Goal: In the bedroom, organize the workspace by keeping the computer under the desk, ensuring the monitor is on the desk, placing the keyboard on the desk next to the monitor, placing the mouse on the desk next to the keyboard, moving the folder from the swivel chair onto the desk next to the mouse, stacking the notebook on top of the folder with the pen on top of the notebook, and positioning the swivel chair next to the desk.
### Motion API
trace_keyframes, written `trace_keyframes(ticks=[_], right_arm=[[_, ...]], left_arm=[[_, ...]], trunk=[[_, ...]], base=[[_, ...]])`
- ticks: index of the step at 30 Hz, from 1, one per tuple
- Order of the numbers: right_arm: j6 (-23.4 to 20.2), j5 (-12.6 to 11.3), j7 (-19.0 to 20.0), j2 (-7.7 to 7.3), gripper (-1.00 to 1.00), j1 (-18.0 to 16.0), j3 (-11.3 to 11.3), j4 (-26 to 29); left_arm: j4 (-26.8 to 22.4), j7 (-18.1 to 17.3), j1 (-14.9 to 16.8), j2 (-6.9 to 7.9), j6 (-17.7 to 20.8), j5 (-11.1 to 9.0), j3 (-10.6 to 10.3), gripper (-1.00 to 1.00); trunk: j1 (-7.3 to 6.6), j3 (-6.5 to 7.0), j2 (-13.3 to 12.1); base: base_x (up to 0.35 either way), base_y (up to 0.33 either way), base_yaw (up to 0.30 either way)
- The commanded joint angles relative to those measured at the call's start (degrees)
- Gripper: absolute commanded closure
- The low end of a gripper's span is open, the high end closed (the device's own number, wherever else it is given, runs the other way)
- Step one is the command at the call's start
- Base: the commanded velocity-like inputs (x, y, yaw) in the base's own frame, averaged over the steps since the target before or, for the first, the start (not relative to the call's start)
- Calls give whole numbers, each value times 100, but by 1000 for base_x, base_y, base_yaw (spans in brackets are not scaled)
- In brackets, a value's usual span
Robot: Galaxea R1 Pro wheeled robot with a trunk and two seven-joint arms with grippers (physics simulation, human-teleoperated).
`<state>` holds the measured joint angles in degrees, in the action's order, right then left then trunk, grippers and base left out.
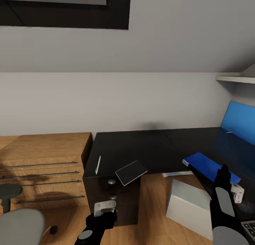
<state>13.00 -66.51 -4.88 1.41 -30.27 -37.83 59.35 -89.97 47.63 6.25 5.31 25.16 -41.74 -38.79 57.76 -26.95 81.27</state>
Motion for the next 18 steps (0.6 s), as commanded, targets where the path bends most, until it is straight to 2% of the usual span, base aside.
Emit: trace_keyframes(ticks=[1, 5, 9, 18], right_arm=[[13, -39, -10, 28, -100, -3, -2, 50], [5, 96, -7, 149, -100, 1, 60, 174], [-4, 307, -9, 215, -100, 7, 234, 207], [-8, 429, -13, 303, -100, 11, 354, 216]], left_arm=[[-9, 45, 7, 5, 16, -30, -11, -100], [-5, 45, 7, 5, 16, -31, -7, -100], [-4, 45, 7, 9, 16, -35, 7, -100], [-3, 45, 7, 15, 12, -38, 51, -100]], trunk=[[-23, 12, -38], [-111, 84, -198], [-111, 84, -198], [-111, 84, -198]], base=[[0, 0, 0], [0, 0, 0], [0, 0, 0], [0, 0, 1]])
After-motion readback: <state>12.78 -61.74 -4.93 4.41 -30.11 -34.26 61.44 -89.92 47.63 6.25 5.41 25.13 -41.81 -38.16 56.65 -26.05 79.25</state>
